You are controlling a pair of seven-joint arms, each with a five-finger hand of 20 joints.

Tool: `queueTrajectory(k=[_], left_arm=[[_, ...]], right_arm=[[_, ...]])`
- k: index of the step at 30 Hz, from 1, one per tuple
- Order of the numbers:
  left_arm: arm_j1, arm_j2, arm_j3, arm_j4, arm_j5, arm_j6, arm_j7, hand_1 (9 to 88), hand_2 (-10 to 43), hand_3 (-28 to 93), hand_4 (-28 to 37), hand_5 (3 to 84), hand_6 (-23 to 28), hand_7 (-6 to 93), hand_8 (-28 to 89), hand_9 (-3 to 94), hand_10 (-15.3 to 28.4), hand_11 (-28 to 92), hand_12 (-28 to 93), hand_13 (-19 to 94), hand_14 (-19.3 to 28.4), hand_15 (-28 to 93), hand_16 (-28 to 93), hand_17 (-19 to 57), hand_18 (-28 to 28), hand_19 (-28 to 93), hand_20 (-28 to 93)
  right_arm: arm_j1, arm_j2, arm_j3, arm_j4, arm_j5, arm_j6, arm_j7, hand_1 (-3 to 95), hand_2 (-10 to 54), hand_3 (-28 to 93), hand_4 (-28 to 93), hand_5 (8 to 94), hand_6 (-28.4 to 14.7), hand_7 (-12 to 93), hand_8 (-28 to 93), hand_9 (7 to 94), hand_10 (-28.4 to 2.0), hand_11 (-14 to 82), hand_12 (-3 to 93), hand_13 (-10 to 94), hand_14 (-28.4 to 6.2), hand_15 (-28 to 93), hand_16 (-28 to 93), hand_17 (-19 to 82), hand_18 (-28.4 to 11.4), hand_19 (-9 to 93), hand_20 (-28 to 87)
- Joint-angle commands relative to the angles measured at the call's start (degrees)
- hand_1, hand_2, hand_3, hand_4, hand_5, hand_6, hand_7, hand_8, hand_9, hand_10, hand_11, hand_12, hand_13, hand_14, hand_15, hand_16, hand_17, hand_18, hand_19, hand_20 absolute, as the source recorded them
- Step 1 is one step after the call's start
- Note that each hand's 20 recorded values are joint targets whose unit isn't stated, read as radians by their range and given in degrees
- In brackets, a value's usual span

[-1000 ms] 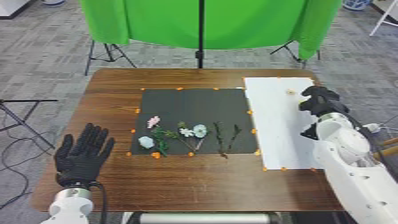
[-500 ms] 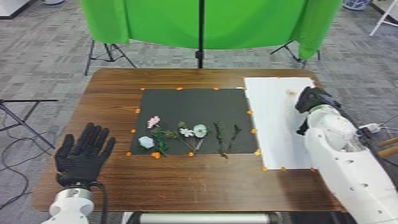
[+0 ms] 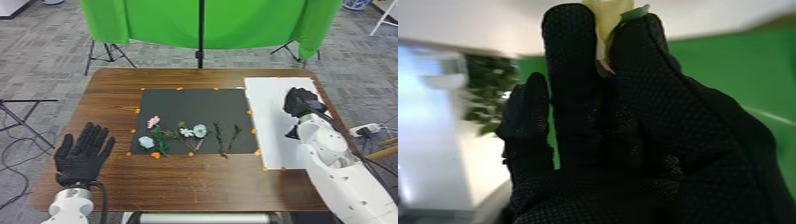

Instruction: Arrange flowers

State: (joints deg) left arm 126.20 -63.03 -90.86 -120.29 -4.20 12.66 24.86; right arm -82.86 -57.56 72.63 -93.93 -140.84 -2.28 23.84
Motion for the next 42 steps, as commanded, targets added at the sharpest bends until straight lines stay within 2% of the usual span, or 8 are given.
queueTrajectory(k=[1,7,11,16,19,29,35,42], left_arm=[[0.6,-0.27,-0.02,-0.11,-0.15,-0.05,0.03,27.4,13.9,78,-28.3,49.2,10.8,17.5,-10,39.9,16.0,26,11,30,16.0,40,-7,-7.9,14.2,35,13],[0.1,0.03,-0.04,0.15,-0.01,0.09,-0.22,27.4,13.9,78,-28.3,49.1,10.8,17.5,-10,39.9,16.0,25,11,30,16.0,40,-7,-7.9,14.2,35,13],[-0.4,0.01,0.31,0.34,0.9,1.31,-1.04,27.5,14.1,78,-28.3,49.2,10.8,17.5,-10,39.9,16.1,25,11,30,16.0,40,-7,-8.0,14.2,36,13],[-0.6,0.03,0.38,0.46,1.05,0.96,-1.63,27.4,14.2,78,-28.3,49.3,10.8,17.6,-10,40.0,16.1,26,11,30,16.1,40,-7,-8.0,14.3,36,13],[-0.5,0.05,0.33,0.17,1.07,2.4,-2.06,27.4,14.3,78,-28.3,49.4,10.8,17.6,-10,40.0,16.0,26,11,30,16.1,40,-7,-8.1,14.2,36,13],[-0.9,-0.25,0.62,0.38,0.67,1.76,-2.27,27.2,14.5,78,-28.3,49.5,10.9,17.8,-10,40.0,16.1,26,11,30,16.0,40,-7,-8.2,14.3,36,13],[-0.9,-0.43,0.43,0.4,0.04,1.78,-2.17,27.1,14.5,78,-28.3,49.5,10.9,17.8,-10,40.0,16.1,26,11,30,16.1,40,-8,-8.2,14.3,36,13],[-0.5,-0.58,0.48,0.29,-0.08,1.55,-1.79,27.2,14.4,78,-28.3,49.4,10.9,17.7,-10,40.0,16.1,26,11,30,16.0,40,-8,-8.2,14.3,36,13]], right_arm=[[2.7,0.0,-6.5,-9.6,1.3,-1.6,-7.4,63.9,-9.5,70,-28,74.8,1.5,34,-5,83.9,-9.4,9.1,38.0,72,-5.1,37,38,31,-20.3,86,40],[5.9,-0.8,-12.7,-7.8,-5.1,-3.4,-14.1,63.5,-9.5,70,-28,74.2,1.3,33,-5,83.3,-9.6,9.1,37.9,71,-5.2,37,37,31,-20.4,86,40],[5.3,-1.7,-14.1,-6.6,-5.7,-5.7,-13.2,62.9,-9.5,70,-28,73.9,1.4,33,-5,82.9,-9.7,8.9,37.5,71,-5.2,37,37,31,-20.5,86,41],[2.9,-0.6,-14.6,-8.0,-7.5,-7.8,-13.8,62.6,-9.5,70,-28,73.3,1.1,33,-5,82.3,-9.8,8.7,37.1,70,-5.2,37,37,31,-20.6,86,41],[2.7,-0.2,-15.2,-8.0,-7.1,-8.7,-13.3,62.4,-9.5,70,-28,72.7,1.0,32,-6,81.7,-9.8,8.6,37.0,69,-5.2,37,37,31,-20.7,86,41],[2.6,-1.1,-16.1,-9.0,-5.4,-9.1,-13.3,59.7,-9.5,71,-28,69.3,0.5,31,-7,78.6,-10.4,8.3,35.6,66,-6.3,40,37,30,-20.9,86,41],[2.5,-1.0,-15.9,-9.5,-5.1,-10.3,-12.8,54.0,-9.5,75,-28,62.2,0.5,20,-15,64.2,-12.9,17.0,15.7,62,-8.1,46,33,30,-21.6,88,41],[2.6,-0.5,-14.8,-10.9,-4.1,-10.9,-12.5,50.1,-9.5,79,-28,59.5,-0.4,19,-15,61.1,-12.7,15.4,15.0,60,-9.9,51,29,30,-22.1,89,42]])
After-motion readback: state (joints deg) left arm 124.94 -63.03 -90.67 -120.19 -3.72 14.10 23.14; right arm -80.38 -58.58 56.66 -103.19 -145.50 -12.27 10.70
